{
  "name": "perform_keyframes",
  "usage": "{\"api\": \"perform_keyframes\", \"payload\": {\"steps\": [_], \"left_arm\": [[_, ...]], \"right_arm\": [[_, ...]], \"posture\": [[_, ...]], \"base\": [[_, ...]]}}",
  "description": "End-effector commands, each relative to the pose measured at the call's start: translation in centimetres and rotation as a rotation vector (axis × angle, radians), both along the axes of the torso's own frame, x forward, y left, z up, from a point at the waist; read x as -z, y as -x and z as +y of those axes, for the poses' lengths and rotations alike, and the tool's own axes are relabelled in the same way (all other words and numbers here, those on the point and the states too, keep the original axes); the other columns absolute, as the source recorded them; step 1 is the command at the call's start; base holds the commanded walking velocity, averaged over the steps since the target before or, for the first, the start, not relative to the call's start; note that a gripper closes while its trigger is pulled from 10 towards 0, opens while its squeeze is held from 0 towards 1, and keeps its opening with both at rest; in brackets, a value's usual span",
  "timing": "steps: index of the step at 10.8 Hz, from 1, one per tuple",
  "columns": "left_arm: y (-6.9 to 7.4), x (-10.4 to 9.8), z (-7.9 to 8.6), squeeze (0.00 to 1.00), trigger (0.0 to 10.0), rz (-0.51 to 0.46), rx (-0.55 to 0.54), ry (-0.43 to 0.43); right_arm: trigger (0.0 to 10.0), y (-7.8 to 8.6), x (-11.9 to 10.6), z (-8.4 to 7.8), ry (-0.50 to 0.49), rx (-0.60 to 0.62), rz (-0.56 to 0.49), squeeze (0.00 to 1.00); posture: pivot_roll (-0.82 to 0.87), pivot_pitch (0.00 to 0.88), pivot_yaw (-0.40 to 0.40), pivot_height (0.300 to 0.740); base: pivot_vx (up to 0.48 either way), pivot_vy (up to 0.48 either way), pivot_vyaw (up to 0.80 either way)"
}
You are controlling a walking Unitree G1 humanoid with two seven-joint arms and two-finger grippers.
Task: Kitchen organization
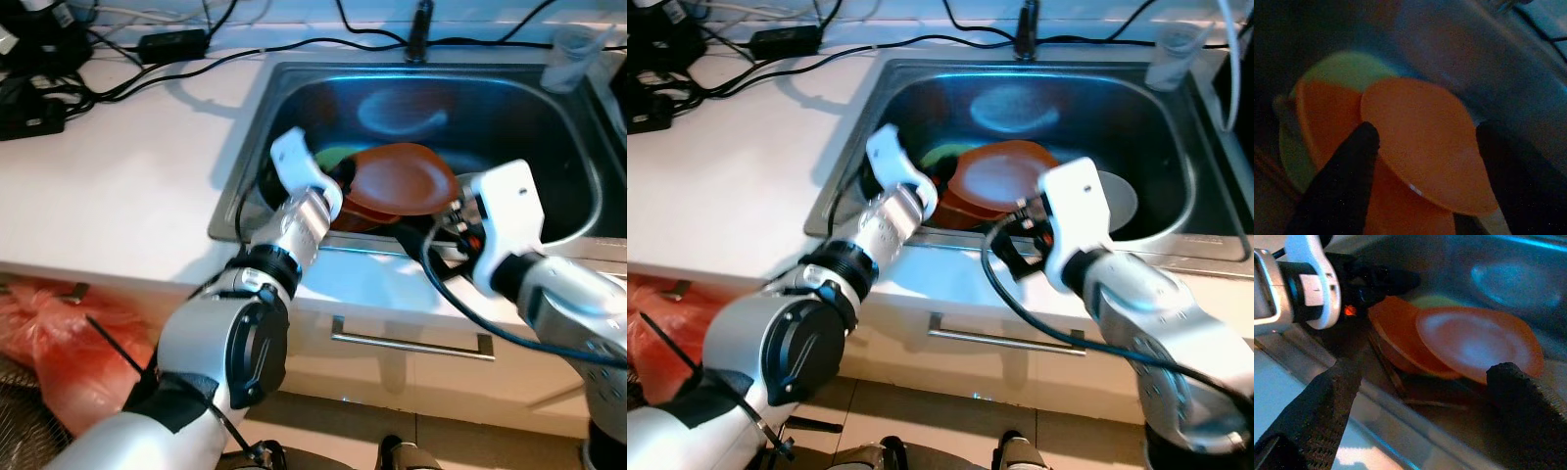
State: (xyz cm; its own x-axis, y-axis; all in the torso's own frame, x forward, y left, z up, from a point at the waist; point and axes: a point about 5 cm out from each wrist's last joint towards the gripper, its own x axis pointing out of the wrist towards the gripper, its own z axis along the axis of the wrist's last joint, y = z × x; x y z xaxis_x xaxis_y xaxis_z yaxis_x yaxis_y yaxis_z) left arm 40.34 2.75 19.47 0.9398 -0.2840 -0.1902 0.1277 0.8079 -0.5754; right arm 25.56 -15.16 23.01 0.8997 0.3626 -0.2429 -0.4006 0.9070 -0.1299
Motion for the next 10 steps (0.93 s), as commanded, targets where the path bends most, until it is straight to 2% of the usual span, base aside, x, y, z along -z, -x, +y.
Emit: {"api": "perform_keyframes", "payload": {"steps": [1,3,5,7,8,9,10], "left_arm": [[-0.3,-0.9,0.3,1.0,10.0,-0.046,0.009,-0.036],[-0.8,-2.2,1.5,1.0,10.0,-0.12,-0.004,-0.086],[-1.4,-3.5,3.8,1.0,10.0,-0.221,-0.065,-0.18],[-1.4,-2.3,6.1,1.0,10.0,-0.234,-0.107,-0.237],[-1.1,-1.1,8.5,1.0,10.0,-0.247,-0.15,-0.29],[-0.6,-0.9,10.9,1.0,10.0,-0.318,-0.2,-0.399],[-0.2,-1.1,11.6,1.0,10.0,-0.354,-0.22,-0.437]], "right_arm": [[10.0,-0.3,0.1,0.4,-0.001,-0.011,-0.004,0.0],[10.0,-1.0,0.0,0.6,-0.011,-0.016,-0.027,0.0],[10.0,-1.6,0.0,0.9,-0.021,-0.023,-0.044,0.0],[10.0,-2.3,0.1,1.2,-0.03,-0.036,-0.057,0.0],[10.0,-2.8,0.2,1.8,-0.045,-0.052,-0.076,0.0],[10.0,-3.2,0.1,2.2,-0.062,-0.061,-0.095,0.0],[10.0,-3.4,0.2,2.4,-0.067,-0.062,-0.099,0.0]], "posture": [[-0.2,0.119,0.1,0.74],[-0.17,0.106,0.1,0.74],[-0.14,0.088,0.091,0.74],[-0.09,0.072,0.066,0.74],[-0.07,0.063,0.054,0.74],[-0.04,0.058,0.044,0.74],[-0.02,0.056,0.038,0.74]], "base": [[0.0,0.0,0.0],[0.0,0.0,0.0],[0.0,0.0,0.0],[0.0,0.0,0.0],[0.0,0.0,0.0],[0.0,0.0,0.0],[0.0,0.0,0.0]]}}
